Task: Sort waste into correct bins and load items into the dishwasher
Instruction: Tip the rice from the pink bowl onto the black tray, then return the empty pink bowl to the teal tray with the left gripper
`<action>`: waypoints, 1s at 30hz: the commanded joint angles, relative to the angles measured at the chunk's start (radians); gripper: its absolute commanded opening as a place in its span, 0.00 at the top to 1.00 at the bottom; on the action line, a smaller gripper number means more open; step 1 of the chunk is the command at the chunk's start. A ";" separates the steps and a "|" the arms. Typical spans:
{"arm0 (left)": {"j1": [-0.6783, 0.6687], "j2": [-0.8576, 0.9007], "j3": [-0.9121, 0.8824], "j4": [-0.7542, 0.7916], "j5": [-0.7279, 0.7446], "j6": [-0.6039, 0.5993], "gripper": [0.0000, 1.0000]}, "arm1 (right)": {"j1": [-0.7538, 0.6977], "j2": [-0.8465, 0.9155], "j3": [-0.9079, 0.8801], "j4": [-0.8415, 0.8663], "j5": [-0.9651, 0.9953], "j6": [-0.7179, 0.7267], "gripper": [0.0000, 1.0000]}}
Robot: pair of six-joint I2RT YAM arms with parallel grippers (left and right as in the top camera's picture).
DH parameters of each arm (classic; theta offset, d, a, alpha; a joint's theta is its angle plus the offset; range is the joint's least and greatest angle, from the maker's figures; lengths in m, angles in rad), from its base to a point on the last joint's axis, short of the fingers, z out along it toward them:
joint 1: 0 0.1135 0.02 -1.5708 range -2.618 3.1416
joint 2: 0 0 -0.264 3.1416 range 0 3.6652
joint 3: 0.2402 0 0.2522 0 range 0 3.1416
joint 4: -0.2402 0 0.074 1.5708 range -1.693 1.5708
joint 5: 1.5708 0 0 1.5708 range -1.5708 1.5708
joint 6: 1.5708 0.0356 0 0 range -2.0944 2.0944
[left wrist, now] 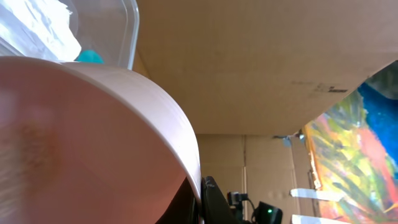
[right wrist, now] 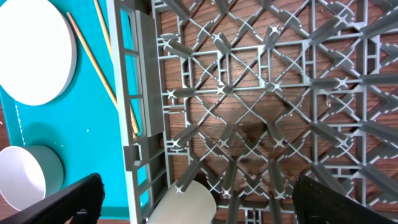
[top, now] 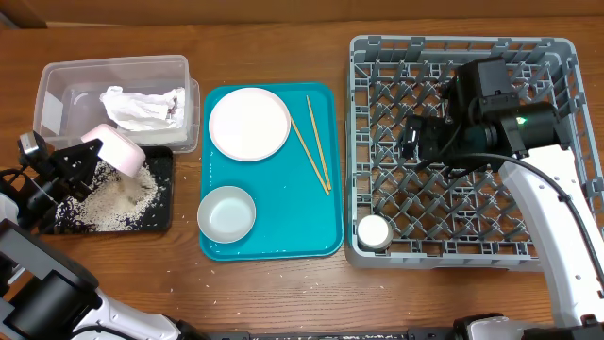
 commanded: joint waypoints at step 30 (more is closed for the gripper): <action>-0.745 -0.297 0.213 -0.002 -0.786 -0.029 0.96 | -0.002 -0.016 0.023 -0.009 -0.005 -0.007 0.02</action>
